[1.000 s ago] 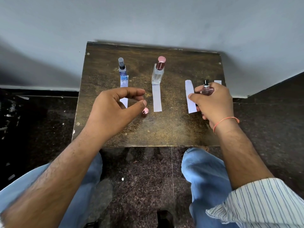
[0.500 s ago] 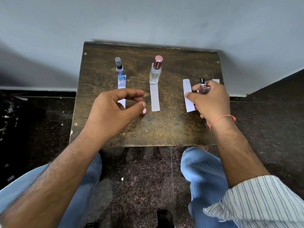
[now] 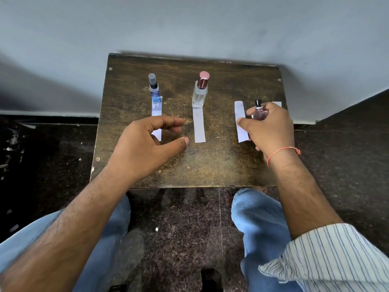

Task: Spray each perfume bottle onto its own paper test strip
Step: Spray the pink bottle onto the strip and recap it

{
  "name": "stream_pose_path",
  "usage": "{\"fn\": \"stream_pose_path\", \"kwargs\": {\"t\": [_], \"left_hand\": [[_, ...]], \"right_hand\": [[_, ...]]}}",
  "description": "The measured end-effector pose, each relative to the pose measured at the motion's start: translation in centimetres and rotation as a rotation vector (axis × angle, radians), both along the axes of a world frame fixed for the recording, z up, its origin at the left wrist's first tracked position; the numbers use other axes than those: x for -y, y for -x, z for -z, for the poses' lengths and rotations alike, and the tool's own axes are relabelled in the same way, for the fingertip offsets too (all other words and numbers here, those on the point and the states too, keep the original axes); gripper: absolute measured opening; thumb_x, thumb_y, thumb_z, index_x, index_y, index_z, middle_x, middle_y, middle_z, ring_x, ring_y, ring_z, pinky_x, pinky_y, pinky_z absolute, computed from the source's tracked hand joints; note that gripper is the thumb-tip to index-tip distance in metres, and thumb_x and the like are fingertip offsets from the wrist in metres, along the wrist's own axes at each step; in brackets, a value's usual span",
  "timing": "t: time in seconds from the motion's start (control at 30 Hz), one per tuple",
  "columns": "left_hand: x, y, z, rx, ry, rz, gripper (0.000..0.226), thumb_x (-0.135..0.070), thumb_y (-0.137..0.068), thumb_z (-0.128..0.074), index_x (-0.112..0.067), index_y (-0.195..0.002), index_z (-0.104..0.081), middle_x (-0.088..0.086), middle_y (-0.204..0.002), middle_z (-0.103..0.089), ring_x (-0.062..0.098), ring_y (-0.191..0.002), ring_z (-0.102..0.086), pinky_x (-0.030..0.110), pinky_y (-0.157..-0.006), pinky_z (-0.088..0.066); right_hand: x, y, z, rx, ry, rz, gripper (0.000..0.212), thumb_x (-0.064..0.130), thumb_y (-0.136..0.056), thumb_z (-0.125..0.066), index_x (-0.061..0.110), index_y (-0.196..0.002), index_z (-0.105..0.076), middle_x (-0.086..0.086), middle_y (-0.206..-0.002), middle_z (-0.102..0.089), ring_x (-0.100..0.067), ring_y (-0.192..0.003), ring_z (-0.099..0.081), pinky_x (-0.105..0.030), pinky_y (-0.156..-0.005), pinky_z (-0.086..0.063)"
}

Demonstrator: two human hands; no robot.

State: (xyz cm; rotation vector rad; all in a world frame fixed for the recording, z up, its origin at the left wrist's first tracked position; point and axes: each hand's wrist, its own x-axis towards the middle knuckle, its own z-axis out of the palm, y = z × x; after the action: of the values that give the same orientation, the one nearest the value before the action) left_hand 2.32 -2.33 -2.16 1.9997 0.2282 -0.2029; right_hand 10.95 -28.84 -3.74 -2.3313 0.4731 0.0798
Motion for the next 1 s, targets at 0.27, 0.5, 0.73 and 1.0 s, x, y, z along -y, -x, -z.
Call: {"fn": "stream_pose_path", "kwargs": {"t": [0.27, 0.5, 0.73, 1.0], "left_hand": [[-0.1, 0.1, 0.4, 0.006, -0.067, 0.025, 0.043, -0.043, -0.08, -0.091, -0.046, -0.12, -0.074, -0.023, -0.109, -0.078, 0.006, -0.049, -0.048, 0.018, -0.055, -0.049], [0.1, 0.2, 0.1, 0.083, -0.226, 0.1, 0.052, -0.039, -0.078, -0.095, -0.039, -0.125, -0.075, -0.018, -0.108, -0.074, -0.024, -0.065, -0.053, 0.011, -0.07, -0.04], [0.3, 0.2, 0.5, 0.122, -0.324, 0.124, 0.031, -0.038, -0.082, -0.092, -0.037, -0.111, -0.082, -0.021, -0.099, -0.071, -0.012, -0.093, -0.065, -0.002, -0.074, -0.043], [1.5, -0.4, -0.2, 0.078, 0.159, -0.047, 0.02, -0.026, -0.087, -0.089, -0.026, -0.106, -0.084, -0.007, -0.088, -0.082, -0.005, -0.043, -0.05, 0.007, -0.049, -0.038]], "right_hand": [[0.3, 0.0, 0.0, -0.004, -0.034, 0.003, 0.027, 0.041, -0.07, -0.089, 0.03, -0.089, -0.071, 0.015, -0.087, -0.075, -0.026, -0.084, -0.078, -0.057, -0.079, -0.067], [1.1, 0.2, 0.1, 0.021, -0.075, 0.003, 0.034, 0.049, -0.061, -0.082, 0.034, -0.089, -0.07, 0.009, -0.091, -0.078, -0.026, -0.083, -0.079, -0.059, -0.075, -0.067], [1.4, 0.5, -0.2, 0.093, -0.084, -0.04, 0.044, 0.054, -0.061, -0.081, 0.031, -0.098, -0.071, 0.007, -0.094, -0.078, -0.027, -0.086, -0.079, -0.059, -0.077, -0.066], [-0.4, 2.8, -1.4, 0.226, -0.439, -0.401, 0.034, 0.026, -0.082, -0.093, 0.034, -0.104, -0.068, 0.018, -0.091, -0.079, -0.009, -0.079, -0.075, -0.041, -0.068, -0.066]]}}
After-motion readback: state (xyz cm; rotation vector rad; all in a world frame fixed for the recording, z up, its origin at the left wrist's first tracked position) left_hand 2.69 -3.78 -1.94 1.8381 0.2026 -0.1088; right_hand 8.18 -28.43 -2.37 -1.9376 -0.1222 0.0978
